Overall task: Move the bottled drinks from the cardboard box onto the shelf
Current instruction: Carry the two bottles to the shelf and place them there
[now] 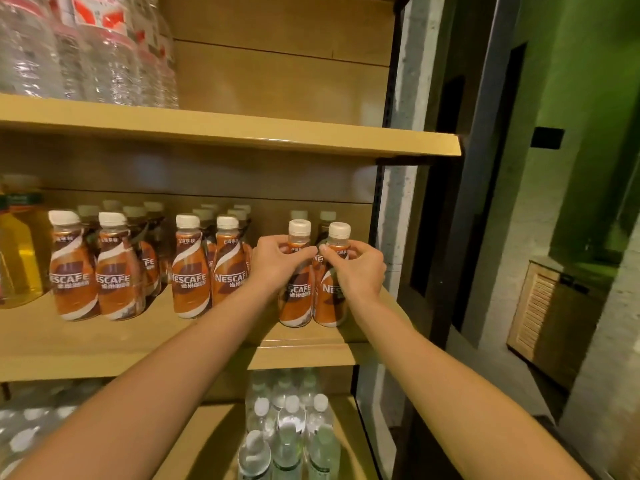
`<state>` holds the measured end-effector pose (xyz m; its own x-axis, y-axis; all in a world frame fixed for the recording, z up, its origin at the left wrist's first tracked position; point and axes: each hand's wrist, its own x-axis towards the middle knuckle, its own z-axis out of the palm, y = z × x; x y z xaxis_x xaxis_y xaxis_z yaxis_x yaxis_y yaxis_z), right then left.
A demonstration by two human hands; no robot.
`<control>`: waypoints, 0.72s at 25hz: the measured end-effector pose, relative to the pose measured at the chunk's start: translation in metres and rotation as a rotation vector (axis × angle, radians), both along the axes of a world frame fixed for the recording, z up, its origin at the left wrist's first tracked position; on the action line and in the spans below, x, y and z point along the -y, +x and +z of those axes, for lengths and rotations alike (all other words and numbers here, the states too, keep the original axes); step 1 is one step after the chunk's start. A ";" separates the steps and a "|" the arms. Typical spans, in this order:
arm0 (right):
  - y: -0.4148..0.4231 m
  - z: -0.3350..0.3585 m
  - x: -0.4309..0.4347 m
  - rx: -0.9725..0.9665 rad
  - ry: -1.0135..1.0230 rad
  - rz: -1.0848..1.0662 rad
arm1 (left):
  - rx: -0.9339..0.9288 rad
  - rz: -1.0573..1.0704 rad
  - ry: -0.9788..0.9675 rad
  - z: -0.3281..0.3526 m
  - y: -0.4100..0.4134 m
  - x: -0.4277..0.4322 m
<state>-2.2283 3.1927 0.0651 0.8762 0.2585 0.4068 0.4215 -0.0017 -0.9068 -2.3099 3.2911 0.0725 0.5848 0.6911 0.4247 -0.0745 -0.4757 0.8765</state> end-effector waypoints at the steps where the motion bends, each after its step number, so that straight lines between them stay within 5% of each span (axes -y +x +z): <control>1: 0.002 0.000 -0.003 -0.002 -0.002 -0.010 | -0.005 -0.006 0.002 -0.002 0.003 -0.003; 9: 0.018 -0.019 -0.003 -0.017 -0.168 0.124 | -0.004 -0.063 -0.029 -0.016 0.001 -0.006; 15: 0.029 -0.074 0.013 0.146 -0.556 0.218 | -0.433 -0.058 0.085 -0.060 -0.019 0.005; 18: 0.033 -0.072 0.005 0.190 -0.619 0.158 | -0.459 0.008 0.166 -0.066 -0.009 -0.002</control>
<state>-2.1950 3.1877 -0.0065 0.7364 0.6131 0.2862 0.6120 -0.4232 -0.6682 -2.3194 3.2932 0.0066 0.7326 0.6409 0.2292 0.3058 -0.6107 0.7304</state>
